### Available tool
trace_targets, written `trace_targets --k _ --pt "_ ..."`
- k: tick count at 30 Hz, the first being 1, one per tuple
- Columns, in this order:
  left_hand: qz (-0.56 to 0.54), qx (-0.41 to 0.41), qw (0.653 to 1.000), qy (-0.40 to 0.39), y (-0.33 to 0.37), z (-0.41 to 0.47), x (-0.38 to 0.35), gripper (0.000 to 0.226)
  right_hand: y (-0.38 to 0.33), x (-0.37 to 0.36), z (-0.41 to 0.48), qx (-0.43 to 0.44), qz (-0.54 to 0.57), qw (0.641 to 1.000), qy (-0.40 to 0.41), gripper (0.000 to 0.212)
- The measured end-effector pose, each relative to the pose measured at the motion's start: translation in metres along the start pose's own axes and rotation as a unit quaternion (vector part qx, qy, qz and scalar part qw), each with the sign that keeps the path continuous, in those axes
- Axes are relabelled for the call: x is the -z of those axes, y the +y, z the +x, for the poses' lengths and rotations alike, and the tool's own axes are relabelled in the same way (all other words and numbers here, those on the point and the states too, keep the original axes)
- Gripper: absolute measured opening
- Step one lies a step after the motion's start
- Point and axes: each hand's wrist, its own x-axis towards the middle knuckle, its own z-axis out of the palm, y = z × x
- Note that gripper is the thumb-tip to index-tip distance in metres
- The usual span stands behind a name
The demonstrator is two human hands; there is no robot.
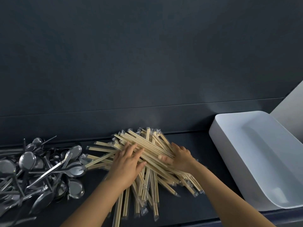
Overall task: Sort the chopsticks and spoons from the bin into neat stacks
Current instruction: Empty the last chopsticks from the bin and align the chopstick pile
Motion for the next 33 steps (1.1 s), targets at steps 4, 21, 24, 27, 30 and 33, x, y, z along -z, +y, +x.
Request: trace_targets --k 4,21,24,27,30,33 --pt "-0.012 -0.019 1.000 0.009 -0.003 -0.001 -0.003 0.107 -0.006 -0.010 0.002 -0.024 -0.041 0.998 0.031 0.105" --pt "0.017 -0.089 0.994 -0.064 0.017 -0.009 0.003 0.062 -0.009 -0.004 0.002 -0.033 -0.042 0.997 0.050 0.058" --pt "0.018 -0.089 0.994 -0.068 0.019 -0.005 -0.004 0.063 -0.002 -0.002 -0.003 -0.037 -0.039 0.996 0.077 0.041" --pt "0.025 -0.087 0.994 -0.062 0.018 -0.003 -0.008 0.063 0.007 0.003 -0.008 -0.039 -0.029 0.994 0.095 0.031" --pt "0.033 -0.083 0.994 -0.060 0.017 -0.002 -0.010 0.065 0.014 0.009 -0.013 -0.036 -0.031 0.993 0.107 0.026" --pt "0.030 -0.080 0.995 -0.057 0.017 0.000 -0.009 0.072 0.023 0.015 -0.017 -0.034 -0.032 0.993 0.107 0.023"
